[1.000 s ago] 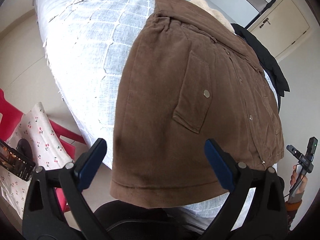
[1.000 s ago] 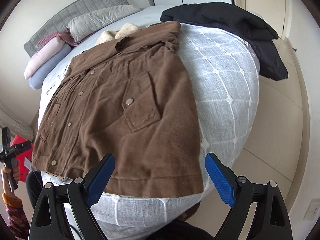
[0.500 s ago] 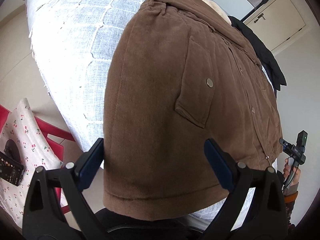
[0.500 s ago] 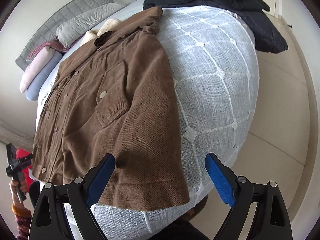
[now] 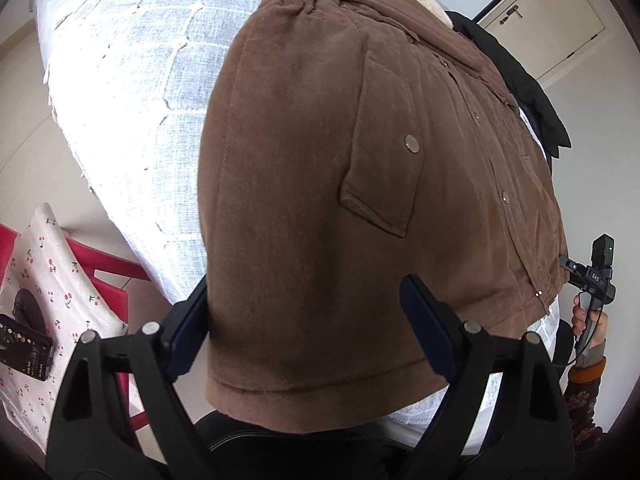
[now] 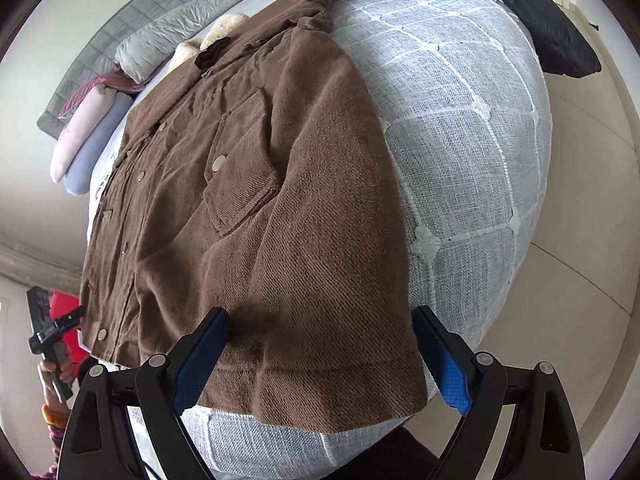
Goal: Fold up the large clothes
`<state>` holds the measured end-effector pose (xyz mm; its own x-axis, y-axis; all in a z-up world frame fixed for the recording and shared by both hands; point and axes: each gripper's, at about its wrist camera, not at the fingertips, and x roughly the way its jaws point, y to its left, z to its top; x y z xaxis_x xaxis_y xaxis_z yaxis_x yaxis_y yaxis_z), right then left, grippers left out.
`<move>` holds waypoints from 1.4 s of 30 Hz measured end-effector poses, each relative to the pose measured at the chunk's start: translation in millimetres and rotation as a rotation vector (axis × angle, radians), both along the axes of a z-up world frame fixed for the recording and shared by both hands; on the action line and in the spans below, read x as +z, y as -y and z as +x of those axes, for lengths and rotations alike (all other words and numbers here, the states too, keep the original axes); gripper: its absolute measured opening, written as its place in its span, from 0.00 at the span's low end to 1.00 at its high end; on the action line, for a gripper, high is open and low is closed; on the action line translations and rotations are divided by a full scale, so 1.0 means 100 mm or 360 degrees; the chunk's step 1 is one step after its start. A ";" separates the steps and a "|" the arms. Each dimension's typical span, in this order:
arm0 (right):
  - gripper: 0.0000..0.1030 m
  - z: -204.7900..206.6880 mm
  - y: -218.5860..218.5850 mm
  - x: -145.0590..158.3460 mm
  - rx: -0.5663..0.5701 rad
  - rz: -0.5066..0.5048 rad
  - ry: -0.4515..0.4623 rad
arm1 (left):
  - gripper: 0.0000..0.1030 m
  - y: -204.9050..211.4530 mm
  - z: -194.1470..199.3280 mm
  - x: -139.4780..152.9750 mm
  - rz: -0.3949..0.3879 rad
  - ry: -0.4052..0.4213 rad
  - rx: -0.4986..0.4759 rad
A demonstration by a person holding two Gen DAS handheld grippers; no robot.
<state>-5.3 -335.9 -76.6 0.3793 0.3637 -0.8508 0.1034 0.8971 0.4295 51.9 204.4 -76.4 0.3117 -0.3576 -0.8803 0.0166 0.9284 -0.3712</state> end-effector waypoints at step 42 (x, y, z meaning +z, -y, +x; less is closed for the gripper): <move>0.13 1.30 -0.10 1.74 -0.0070 -0.0146 0.0715 | 0.22 0.20 1.30 1.85 -0.0160 0.0766 0.0203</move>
<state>125.1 -326.1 97.0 0.7313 0.2695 -0.6265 -0.0359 0.9326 0.3592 182.1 184.5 109.0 0.7204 -0.3659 -0.5892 0.0966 0.8942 -0.4372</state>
